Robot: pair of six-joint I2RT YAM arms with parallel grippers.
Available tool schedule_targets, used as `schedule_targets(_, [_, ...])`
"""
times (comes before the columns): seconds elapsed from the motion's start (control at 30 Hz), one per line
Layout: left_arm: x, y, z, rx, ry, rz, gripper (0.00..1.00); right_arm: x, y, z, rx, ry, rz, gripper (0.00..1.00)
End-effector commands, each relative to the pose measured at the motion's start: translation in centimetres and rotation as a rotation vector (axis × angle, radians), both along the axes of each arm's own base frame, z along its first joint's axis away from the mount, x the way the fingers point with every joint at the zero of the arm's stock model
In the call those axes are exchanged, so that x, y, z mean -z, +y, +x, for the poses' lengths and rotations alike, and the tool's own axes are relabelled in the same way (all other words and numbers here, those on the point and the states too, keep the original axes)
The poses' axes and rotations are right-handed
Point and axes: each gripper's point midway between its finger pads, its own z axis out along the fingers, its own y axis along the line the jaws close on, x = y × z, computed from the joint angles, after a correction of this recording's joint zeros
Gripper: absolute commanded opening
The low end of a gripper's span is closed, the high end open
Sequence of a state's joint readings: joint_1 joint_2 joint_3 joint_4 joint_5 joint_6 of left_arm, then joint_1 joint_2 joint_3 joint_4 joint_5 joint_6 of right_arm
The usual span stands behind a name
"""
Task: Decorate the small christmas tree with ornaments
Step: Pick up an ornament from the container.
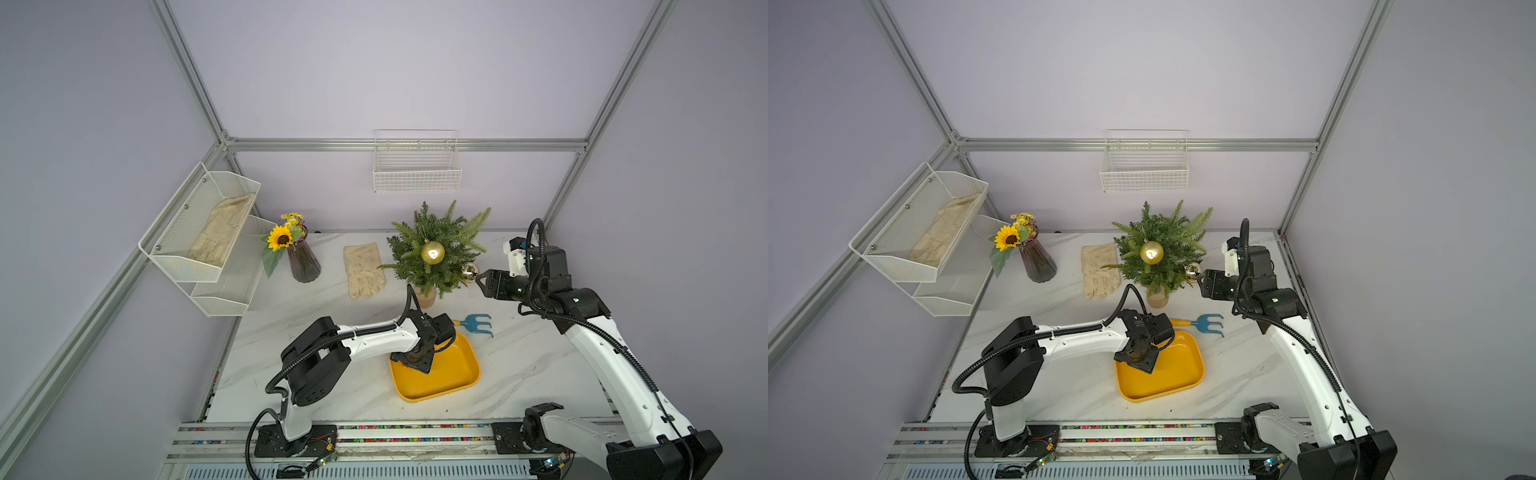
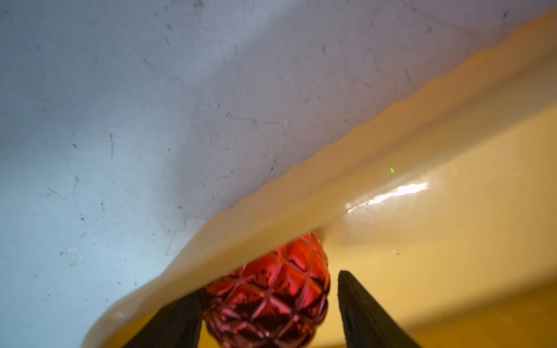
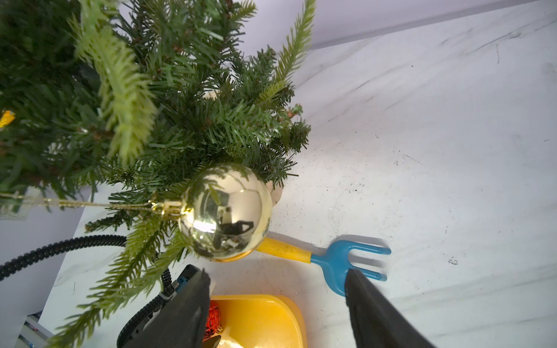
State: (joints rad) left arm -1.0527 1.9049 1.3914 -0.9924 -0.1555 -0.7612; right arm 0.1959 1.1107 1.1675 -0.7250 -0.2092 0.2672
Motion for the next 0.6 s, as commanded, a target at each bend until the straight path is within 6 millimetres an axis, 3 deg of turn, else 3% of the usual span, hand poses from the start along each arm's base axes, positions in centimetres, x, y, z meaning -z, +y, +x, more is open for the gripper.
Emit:
schedule_targets(0.0, [-2.3, -2.3, 1.7, 0.029, -0.051, -0.058, 0.69, -0.7, 0.1, 0.4, -0.015, -0.037, 0.003, 0.73])
schedule_targets(0.57, [-1.1, -2.4, 1.2, 0.032, -0.015, -0.057, 0.66, -1.0, 0.1, 0.4, -0.016, -0.046, 0.006, 0.74])
